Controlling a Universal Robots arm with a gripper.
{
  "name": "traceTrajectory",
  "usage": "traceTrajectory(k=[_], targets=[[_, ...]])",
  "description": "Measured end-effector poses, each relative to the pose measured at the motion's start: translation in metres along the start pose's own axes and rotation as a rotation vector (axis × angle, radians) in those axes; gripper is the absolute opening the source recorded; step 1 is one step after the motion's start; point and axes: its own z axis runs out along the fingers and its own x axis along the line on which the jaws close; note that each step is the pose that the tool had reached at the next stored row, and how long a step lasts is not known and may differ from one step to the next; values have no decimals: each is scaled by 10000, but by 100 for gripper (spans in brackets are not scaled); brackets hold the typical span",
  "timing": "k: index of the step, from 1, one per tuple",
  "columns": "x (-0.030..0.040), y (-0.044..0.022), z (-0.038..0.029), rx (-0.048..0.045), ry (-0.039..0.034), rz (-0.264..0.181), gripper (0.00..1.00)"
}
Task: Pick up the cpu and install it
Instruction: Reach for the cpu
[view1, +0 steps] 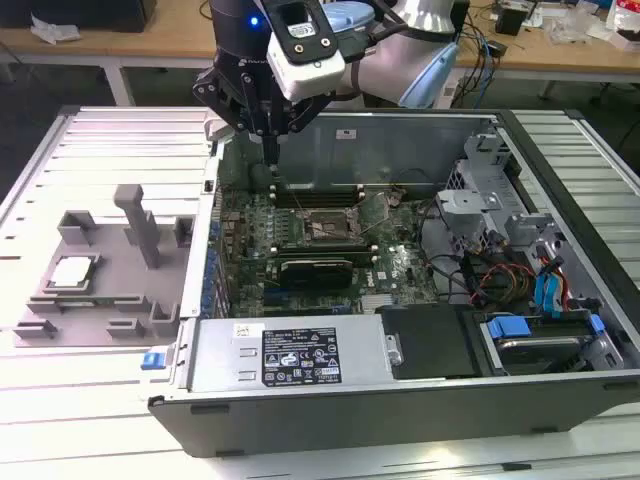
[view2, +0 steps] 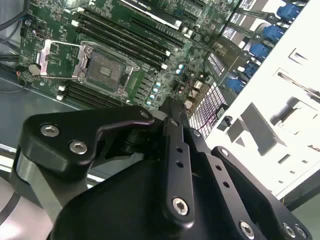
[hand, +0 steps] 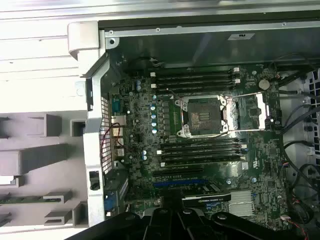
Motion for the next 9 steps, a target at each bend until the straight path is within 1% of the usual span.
traceTrajectory(k=[9], targets=[[1,0,1,-49,4,0,11]])
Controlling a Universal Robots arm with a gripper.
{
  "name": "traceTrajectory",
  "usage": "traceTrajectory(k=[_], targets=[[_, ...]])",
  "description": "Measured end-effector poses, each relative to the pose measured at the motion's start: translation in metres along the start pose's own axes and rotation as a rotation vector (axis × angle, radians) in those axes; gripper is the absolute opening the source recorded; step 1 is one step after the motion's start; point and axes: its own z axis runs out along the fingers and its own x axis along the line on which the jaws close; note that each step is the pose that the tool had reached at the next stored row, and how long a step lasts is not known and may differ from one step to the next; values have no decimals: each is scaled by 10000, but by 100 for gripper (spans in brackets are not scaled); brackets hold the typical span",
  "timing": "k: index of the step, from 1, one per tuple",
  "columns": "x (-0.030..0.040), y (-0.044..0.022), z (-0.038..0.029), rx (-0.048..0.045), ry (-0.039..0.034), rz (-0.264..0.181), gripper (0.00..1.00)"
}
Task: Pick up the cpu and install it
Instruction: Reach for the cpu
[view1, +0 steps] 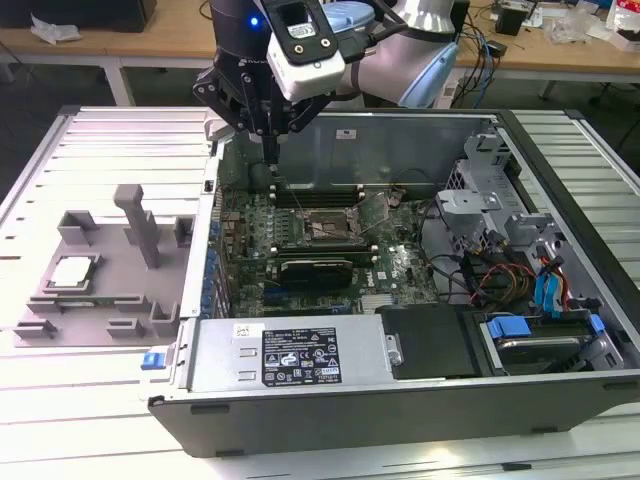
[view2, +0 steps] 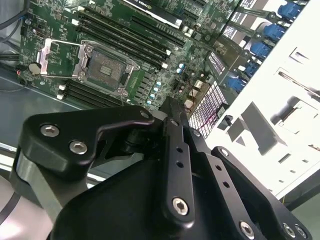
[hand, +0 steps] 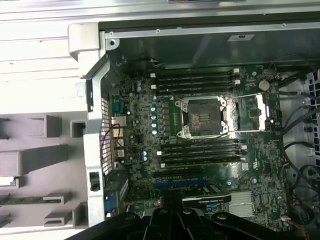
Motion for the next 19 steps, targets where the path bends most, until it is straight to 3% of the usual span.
traceTrajectory(k=[11,19], targets=[[86,-2,-2,-19,1,1,11],[215,-9,-6,-18,1,2,11]])
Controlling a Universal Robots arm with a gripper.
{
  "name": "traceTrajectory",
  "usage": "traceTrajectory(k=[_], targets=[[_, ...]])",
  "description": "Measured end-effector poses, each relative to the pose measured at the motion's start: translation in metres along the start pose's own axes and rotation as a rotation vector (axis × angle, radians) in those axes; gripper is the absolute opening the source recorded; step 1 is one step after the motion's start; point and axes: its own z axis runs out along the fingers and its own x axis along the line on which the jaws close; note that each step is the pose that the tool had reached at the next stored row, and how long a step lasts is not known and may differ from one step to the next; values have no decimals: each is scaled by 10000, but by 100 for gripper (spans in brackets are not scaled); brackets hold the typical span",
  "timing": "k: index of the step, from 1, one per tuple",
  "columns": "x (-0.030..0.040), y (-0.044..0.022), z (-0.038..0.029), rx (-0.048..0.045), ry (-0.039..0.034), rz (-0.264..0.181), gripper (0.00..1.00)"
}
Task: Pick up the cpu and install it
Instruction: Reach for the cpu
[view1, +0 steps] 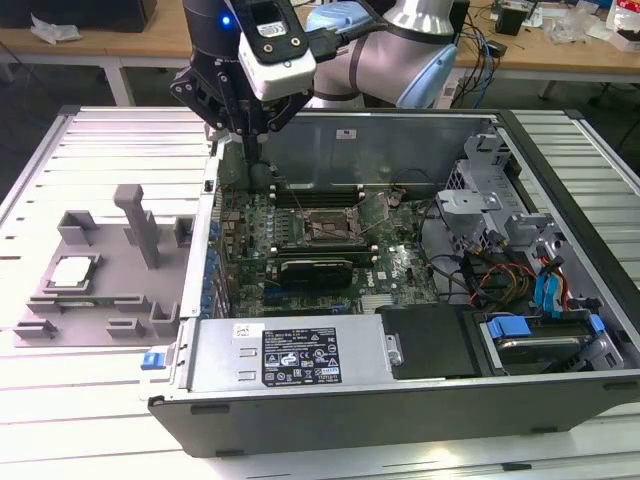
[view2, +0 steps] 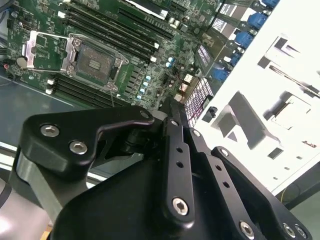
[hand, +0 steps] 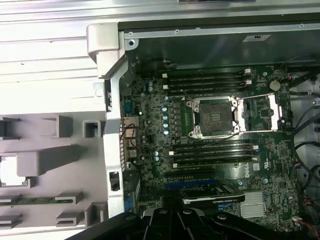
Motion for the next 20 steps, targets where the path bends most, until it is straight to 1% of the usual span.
traceTrajectory(k=[2,7,12,15,17,19,20], targets=[[39,-3,-1,0,0,0,11],[110,-7,-3,0,0,-2,11],[240,-16,-6,0,0,-1,11],[287,-19,-7,0,0,-1,11],[343,-23,-9,0,0,-1,11],[428,-27,-10,-1,0,-2,11],[450,-28,-11,0,0,-2,11]])
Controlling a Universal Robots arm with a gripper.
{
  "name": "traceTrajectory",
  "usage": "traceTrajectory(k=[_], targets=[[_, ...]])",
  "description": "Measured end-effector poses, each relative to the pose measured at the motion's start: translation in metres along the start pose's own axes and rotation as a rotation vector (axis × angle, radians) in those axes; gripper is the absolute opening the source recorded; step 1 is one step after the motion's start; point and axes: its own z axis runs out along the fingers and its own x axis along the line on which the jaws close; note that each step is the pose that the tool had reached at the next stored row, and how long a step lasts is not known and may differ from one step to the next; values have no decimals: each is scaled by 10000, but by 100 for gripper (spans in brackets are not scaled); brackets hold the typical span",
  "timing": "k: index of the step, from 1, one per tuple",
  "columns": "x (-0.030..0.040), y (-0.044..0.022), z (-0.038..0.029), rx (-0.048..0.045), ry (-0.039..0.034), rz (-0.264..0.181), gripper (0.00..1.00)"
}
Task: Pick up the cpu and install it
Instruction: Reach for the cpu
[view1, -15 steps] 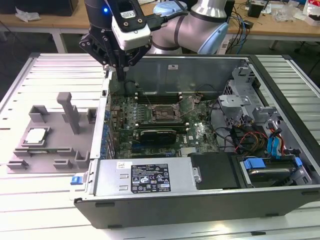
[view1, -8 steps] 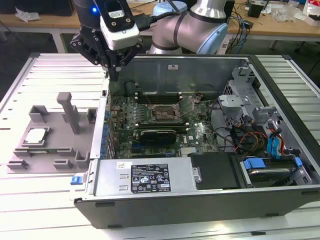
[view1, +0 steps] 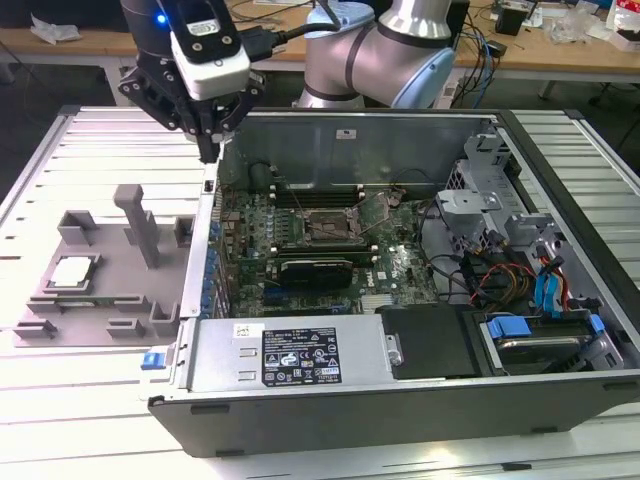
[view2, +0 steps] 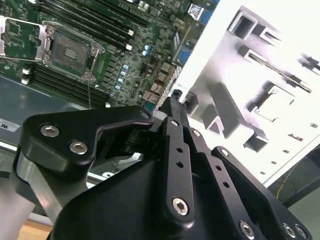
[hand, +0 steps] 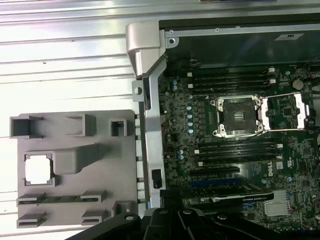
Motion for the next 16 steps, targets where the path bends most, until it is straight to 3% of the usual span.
traceTrajectory(k=[4,12,16], targets=[[123,-8,-3,0,0,1,11],[432,-26,-10,0,-1,1,11],[537,-34,-13,0,0,1,11]])
